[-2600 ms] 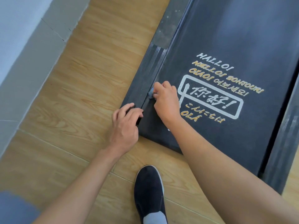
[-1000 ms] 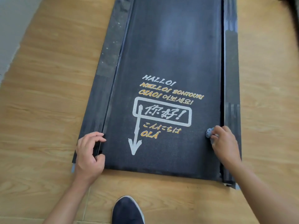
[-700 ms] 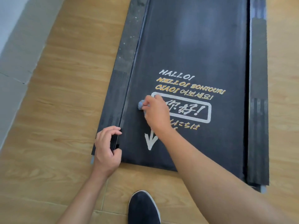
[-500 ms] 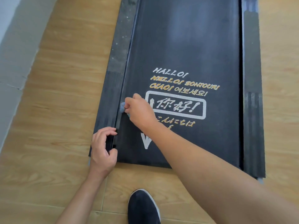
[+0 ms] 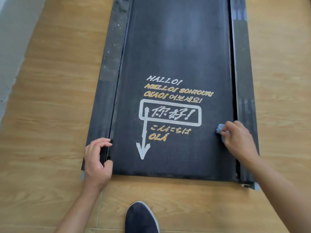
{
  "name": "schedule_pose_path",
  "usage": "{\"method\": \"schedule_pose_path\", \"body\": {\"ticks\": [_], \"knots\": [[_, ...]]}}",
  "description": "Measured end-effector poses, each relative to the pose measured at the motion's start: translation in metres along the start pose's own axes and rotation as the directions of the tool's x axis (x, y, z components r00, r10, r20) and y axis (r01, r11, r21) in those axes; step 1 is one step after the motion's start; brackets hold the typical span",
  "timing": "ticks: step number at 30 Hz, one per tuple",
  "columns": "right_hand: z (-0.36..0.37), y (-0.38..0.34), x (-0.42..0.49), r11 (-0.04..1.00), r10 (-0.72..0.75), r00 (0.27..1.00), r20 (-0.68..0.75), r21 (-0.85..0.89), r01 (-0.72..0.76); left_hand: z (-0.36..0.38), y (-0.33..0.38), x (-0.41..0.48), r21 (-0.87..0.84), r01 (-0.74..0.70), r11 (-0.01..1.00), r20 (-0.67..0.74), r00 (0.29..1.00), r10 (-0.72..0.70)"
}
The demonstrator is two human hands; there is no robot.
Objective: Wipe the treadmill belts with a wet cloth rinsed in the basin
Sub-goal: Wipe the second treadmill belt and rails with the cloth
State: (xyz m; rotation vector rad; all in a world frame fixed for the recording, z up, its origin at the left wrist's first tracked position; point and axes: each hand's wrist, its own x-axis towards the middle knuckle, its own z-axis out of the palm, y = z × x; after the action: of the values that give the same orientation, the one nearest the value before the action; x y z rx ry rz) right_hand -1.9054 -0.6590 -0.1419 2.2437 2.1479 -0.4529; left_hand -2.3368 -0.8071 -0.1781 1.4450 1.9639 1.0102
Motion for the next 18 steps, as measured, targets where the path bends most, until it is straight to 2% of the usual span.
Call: {"method": "schedule_pose_path", "body": {"ticks": [4,7,10,12,14,16,18], "knots": [[0.039,-0.114,-0.02,0.95,-0.209,0.977,0.048,0.246,0.192,0.001,0.0,0.001,-0.01,0.004,1.0,-0.017,1.0,-0.004],[0.082,-0.235,-0.037,0.834,-0.433,0.896,0.098,0.421,0.357,0.002,0.003,-0.001,-0.038,0.05,0.998,-0.032,0.998,-0.052],[0.104,-0.309,-0.047,0.76,-0.566,0.817,0.111,0.453,0.466,0.0,0.002,-0.001,-0.106,0.092,0.99,-0.043,0.994,-0.097],[0.107,-0.305,-0.044,0.756,-0.59,0.798,0.124,0.432,0.492,-0.002,-0.001,0.001,-0.111,0.091,0.99,-0.03,0.995,-0.095],[0.1,-0.269,-0.042,0.755,-0.604,0.787,0.124,0.404,0.516,-0.003,-0.004,0.001,-0.087,0.079,0.993,-0.015,0.997,-0.081],[0.088,-0.212,-0.039,0.79,-0.56,0.819,0.129,0.38,0.48,-0.002,-0.004,0.0,-0.034,0.069,0.997,-0.022,0.997,-0.07],[0.069,-0.141,-0.035,0.867,-0.45,0.885,0.121,0.298,0.4,0.002,-0.002,-0.002,0.045,0.035,0.998,-0.033,0.999,-0.033]]}}
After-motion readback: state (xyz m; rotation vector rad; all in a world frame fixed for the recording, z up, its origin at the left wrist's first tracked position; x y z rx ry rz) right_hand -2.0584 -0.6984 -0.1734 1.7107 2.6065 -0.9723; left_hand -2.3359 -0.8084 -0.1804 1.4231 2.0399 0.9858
